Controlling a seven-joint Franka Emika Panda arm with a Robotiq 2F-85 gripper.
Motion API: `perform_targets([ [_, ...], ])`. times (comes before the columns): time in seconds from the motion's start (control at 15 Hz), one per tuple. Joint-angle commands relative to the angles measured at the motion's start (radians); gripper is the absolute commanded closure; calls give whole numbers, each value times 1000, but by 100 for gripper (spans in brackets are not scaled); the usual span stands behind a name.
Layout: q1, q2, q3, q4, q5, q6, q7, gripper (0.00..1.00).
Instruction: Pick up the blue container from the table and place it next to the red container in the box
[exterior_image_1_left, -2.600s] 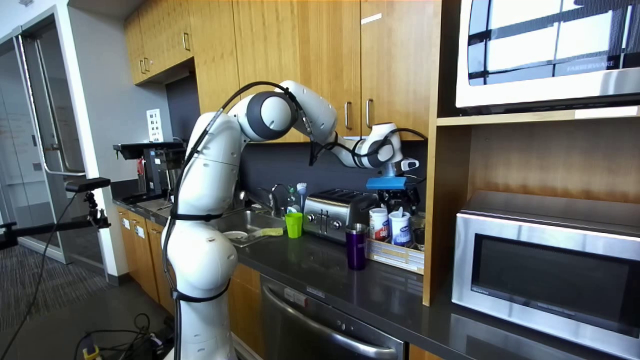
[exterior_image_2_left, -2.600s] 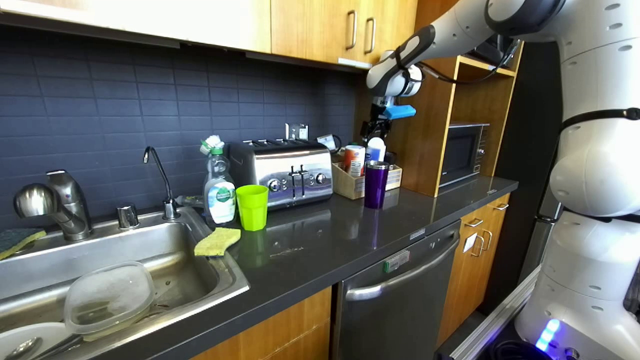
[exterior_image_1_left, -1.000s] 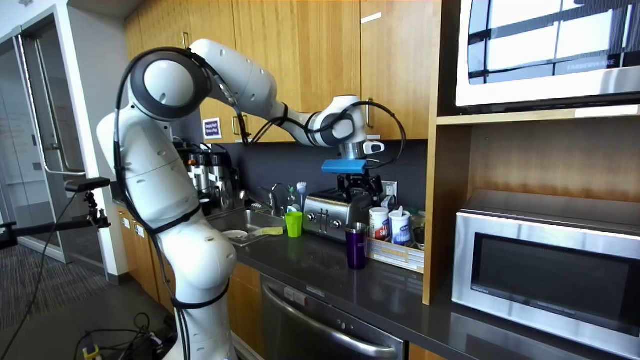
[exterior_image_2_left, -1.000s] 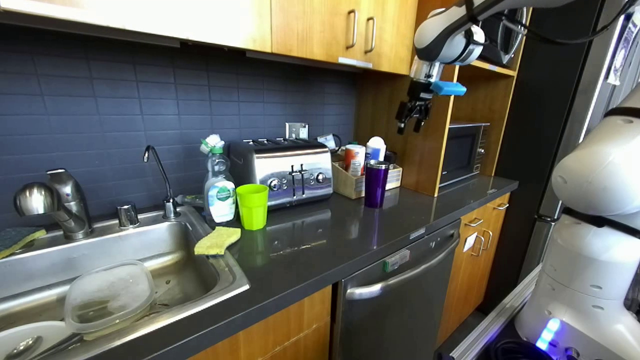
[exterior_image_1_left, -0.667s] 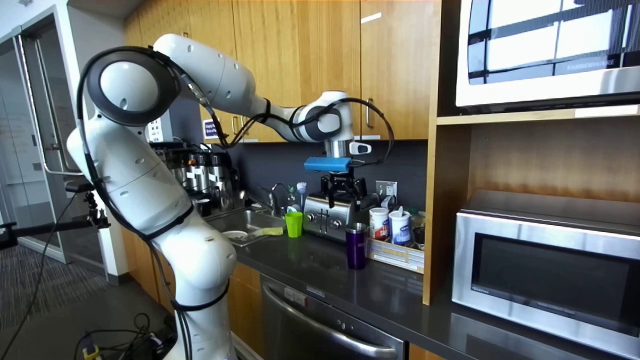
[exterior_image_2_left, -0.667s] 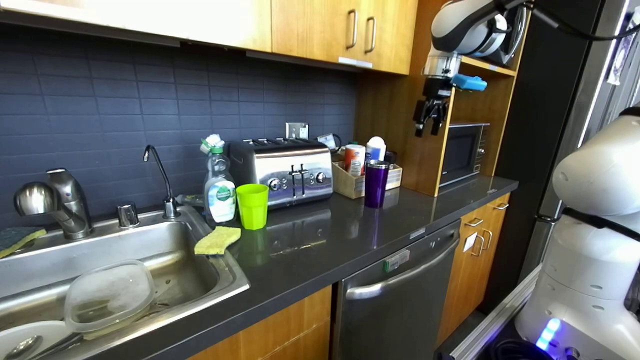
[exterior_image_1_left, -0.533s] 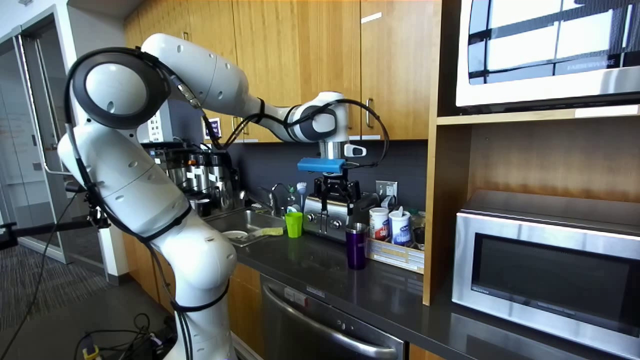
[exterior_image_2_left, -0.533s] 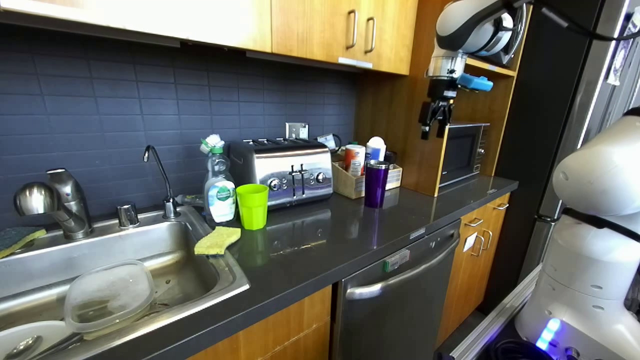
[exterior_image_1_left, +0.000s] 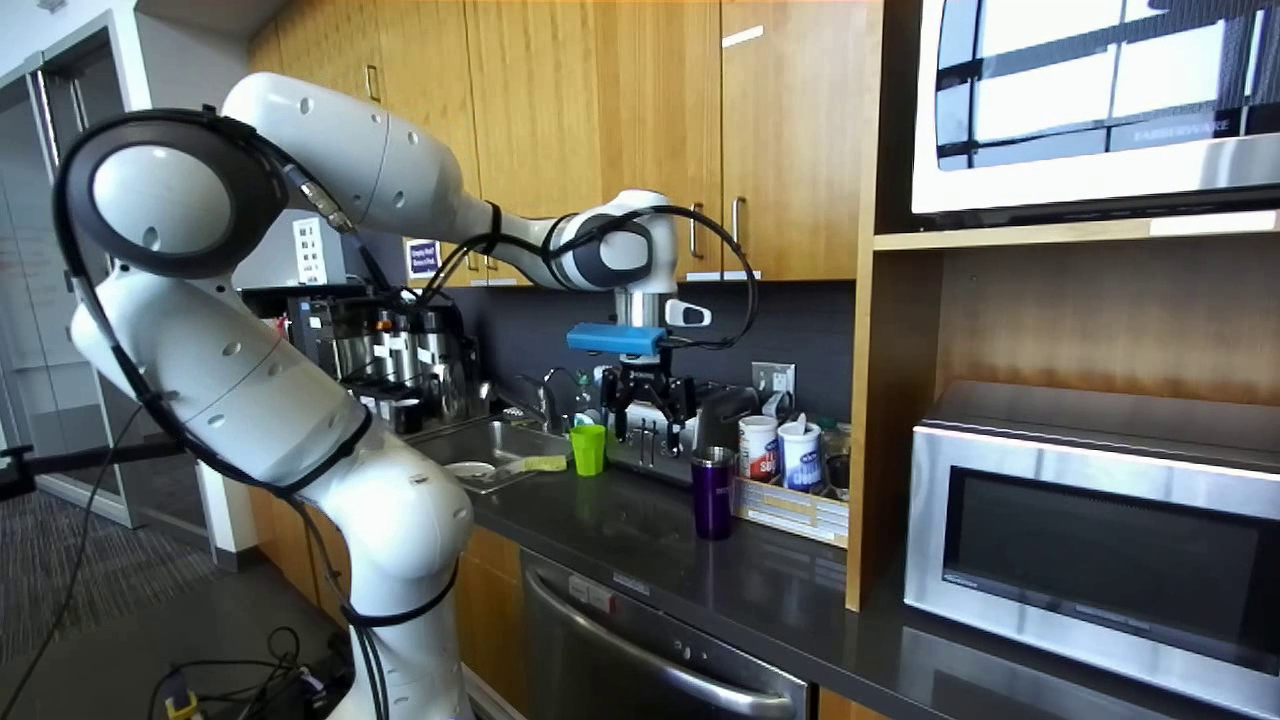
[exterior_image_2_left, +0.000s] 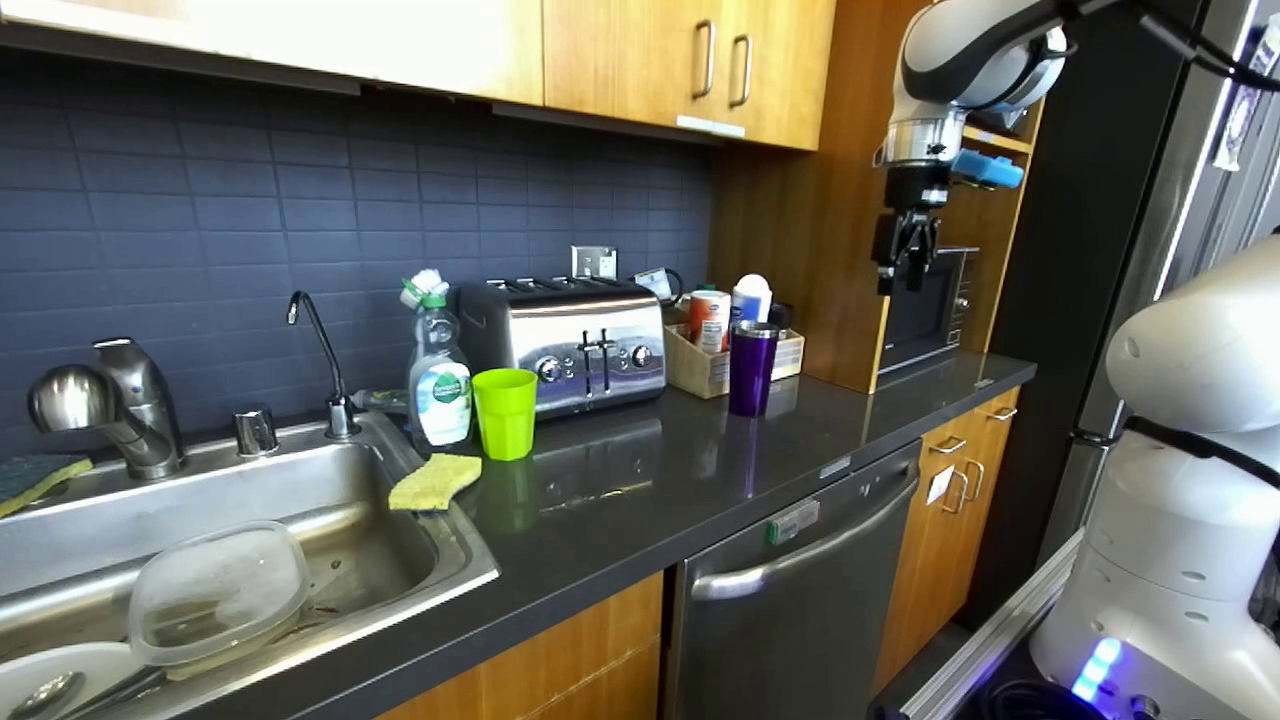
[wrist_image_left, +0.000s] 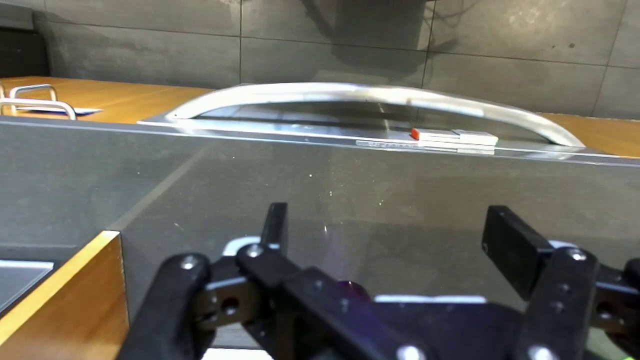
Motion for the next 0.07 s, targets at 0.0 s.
perform_targets([
  [0.0, 18, -3, -14, 0, -9, -3, 9, 0],
])
